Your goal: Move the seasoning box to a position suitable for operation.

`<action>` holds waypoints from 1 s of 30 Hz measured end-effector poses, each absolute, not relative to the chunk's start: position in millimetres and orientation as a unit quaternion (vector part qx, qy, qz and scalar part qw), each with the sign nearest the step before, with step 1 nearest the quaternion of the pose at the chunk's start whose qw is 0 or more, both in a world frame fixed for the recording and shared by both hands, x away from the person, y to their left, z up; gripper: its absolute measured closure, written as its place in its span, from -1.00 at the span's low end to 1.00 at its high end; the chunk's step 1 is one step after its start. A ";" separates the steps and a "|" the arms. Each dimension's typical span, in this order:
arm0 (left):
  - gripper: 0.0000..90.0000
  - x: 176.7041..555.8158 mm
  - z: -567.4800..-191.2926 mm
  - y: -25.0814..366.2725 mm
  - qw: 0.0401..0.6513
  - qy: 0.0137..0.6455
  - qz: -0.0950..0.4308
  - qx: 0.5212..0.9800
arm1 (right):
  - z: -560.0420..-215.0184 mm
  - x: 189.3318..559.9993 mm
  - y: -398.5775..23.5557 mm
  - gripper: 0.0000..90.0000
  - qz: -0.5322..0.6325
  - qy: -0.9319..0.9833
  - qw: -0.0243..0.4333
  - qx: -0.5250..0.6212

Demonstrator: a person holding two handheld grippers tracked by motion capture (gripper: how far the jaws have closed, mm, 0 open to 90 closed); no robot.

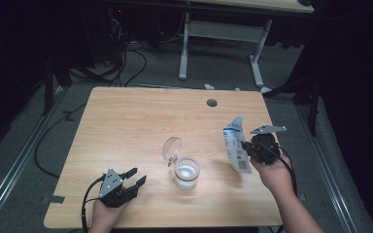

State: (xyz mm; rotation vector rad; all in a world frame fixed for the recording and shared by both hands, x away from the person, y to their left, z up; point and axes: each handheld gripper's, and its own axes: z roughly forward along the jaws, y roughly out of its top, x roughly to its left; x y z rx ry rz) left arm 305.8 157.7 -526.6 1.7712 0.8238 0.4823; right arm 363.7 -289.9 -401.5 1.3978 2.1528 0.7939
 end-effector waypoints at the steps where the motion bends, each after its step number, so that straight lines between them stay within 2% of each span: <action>1: 0.18 305.9 -526.7 157.7 0.535 0.346 0.203 0.743 | -402.0 362.6 -290.6 0.99 0.291 0.779 0.227 0.508; 30: 0.18 305.3 -529.8 156.0 0.536 0.336 0.202 0.747 | -417.1 338.9 -302.6 0.99 0.374 0.734 0.265 0.500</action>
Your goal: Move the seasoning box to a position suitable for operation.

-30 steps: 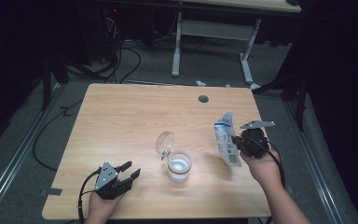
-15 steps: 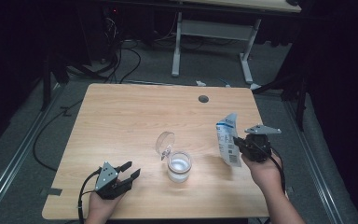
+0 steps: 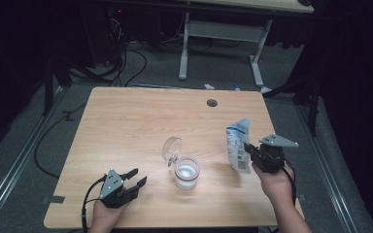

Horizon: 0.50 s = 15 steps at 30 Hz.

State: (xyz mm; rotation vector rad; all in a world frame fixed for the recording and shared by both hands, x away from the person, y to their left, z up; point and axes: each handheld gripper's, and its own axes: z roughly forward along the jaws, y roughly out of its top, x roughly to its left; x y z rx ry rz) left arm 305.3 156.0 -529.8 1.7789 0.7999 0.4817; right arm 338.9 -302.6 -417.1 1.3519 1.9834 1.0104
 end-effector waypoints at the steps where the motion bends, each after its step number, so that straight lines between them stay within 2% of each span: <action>1: 0.17 305.3 -530.1 155.8 0.537 0.335 0.202 0.748 | -417.9 338.1 -303.3 0.99 0.379 0.732 0.265 0.501; 15: 0.17 304.2 -531.4 153.5 0.537 0.331 0.206 0.748 | -437.0 330.5 -307.1 0.99 0.432 0.693 0.294 0.496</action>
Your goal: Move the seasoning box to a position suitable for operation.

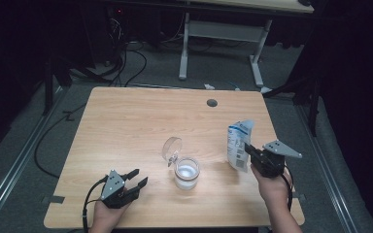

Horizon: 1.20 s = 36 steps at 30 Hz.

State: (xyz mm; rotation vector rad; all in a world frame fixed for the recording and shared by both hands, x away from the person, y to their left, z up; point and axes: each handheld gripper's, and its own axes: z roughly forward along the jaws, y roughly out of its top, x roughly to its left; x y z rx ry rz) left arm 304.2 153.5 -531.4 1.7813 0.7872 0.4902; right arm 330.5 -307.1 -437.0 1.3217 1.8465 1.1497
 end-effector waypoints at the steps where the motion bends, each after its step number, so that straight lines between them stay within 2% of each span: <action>1: 0.17 304.2 -531.4 153.6 0.536 0.331 0.206 0.749 | -438.7 330.4 -307.5 0.99 0.436 0.690 0.295 0.497; 25: 0.15 302.8 -531.9 157.0 0.544 0.341 0.206 0.739 | -479.2 342.4 -325.1 1.00 0.490 0.630 0.350 0.490; 36: 0.14 301.0 -531.9 156.5 0.544 0.337 0.211 0.739 | -490.6 337.3 -330.0 0.99 0.498 0.624 0.351 0.488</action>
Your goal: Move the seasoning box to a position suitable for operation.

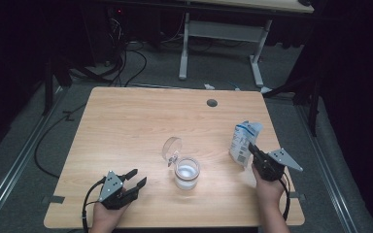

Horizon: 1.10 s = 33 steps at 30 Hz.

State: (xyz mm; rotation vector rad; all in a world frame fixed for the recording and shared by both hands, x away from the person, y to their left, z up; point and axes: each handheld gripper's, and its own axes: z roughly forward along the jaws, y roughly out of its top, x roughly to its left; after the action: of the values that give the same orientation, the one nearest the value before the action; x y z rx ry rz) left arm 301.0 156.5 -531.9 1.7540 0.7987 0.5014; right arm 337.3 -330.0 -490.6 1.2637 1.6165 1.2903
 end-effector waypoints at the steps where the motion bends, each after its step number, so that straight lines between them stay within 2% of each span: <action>1: 0.14 301.1 -532.0 156.4 0.544 0.337 0.211 0.739 | -491.2 336.1 -330.1 0.99 0.500 0.624 0.349 0.489; 23: 0.13 300.8 -532.0 155.5 0.543 0.333 0.211 0.741 | -495.1 325.5 -327.3 0.90 0.490 0.629 0.356 0.487; 33: 0.12 300.7 -531.9 155.3 0.542 0.333 0.212 0.742 | -494.4 325.7 -325.9 0.75 0.488 0.629 0.355 0.490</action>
State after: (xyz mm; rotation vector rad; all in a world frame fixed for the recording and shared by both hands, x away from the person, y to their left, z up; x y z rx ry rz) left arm 300.7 155.3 -531.9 1.7614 0.7910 0.5030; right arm 325.7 -325.9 -494.4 1.2657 1.6266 1.2604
